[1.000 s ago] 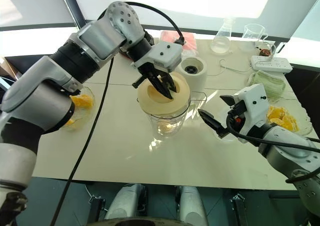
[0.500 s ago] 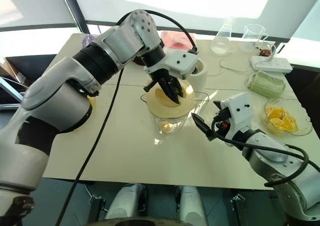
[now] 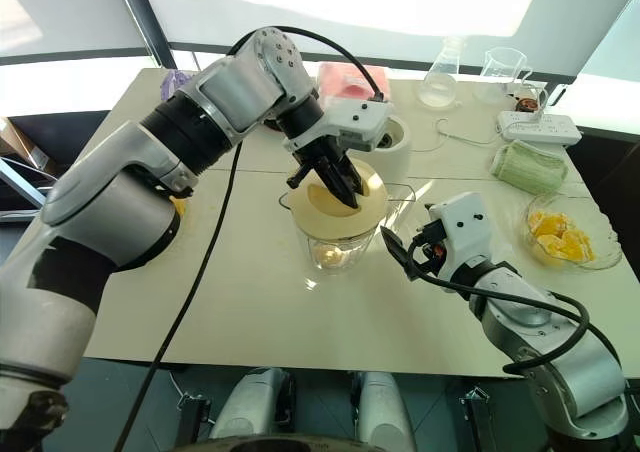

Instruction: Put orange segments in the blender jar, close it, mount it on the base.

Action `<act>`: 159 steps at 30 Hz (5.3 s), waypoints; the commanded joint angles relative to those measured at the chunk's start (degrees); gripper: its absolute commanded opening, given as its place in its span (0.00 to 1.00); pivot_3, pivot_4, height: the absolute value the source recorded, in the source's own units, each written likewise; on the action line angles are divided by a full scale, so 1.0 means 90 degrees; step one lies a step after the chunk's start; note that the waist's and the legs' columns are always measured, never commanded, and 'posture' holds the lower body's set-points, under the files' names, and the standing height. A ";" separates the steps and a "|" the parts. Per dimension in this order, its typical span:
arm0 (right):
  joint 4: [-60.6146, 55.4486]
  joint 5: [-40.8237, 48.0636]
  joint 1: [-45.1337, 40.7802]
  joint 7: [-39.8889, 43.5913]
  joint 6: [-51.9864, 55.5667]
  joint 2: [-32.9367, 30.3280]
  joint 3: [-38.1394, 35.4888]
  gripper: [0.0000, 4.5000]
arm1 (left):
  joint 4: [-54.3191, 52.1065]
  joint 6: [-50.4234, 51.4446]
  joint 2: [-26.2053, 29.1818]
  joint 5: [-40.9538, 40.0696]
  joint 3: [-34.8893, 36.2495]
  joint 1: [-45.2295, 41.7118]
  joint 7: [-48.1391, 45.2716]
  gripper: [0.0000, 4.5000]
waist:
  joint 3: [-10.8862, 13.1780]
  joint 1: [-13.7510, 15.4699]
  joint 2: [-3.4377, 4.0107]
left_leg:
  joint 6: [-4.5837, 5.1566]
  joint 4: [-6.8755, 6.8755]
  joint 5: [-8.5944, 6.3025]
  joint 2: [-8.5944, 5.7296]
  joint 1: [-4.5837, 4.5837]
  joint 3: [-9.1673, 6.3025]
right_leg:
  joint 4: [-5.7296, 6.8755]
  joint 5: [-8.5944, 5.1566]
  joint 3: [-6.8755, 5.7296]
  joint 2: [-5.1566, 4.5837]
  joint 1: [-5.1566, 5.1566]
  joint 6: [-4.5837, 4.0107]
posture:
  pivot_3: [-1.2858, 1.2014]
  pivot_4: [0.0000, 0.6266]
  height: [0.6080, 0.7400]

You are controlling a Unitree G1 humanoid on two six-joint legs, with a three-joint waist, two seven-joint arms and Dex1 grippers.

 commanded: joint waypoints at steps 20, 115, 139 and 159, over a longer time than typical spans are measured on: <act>0.1015 -0.2130 -0.0851 -0.0096 -0.0442 0.1200 0.1073 1.00 | -0.0240 0.0011 0.0012 0.0317 0.0429 0.0576 -0.0107 0.05 | -0.0004 -0.0035 0.0006 | 0.0000 0.0000 0.0000 0.0000 0.0004 0.0007 | 0.0006 0.0000 0.0003 0.0000 0.0002 0.0001 | 0.52 0.24 1.00; 0.0554 -0.2727 -0.1097 0.0757 0.0559 0.1296 0.1592 0.25 | -0.3160 0.3837 0.0353 0.1333 0.1664 0.1043 0.1609 1.00 | -0.0142 -0.0186 0.0088 | 0.0024 -0.0040 0.0009 -0.0106 0.0008 -0.0165 | -0.0011 -0.0064 0.0011 -0.0054 0.0070 0.0090 | 0.52 0.24 1.00; 0.0509 -0.2850 -0.1070 0.0890 0.0712 0.1310 0.1631 0.25 | -0.0979 0.2136 0.0246 0.1427 0.2603 -0.0350 0.0463 1.00 | -0.0117 -0.0245 0.0066 | 0.0032 -0.0028 0.0006 -0.0100 -0.0064 -0.0174 | 0.0019 -0.0067 0.0010 -0.0017 -0.0007 0.0086 | 0.52 0.24 1.00; 0.0121 -0.2165 -0.2294 0.0911 0.1747 0.1913 0.0689 0.25 | -0.1248 0.3500 0.0983 0.1287 0.3655 0.0408 0.1565 1.00 | -0.0069 -0.0304 0.0073 | 0.0031 -0.0019 0.0007 -0.0100 -0.0068 -0.0173 | 0.0044 -0.0053 0.0012 -0.0021 -0.0016 0.0110 | 0.52 0.24 1.00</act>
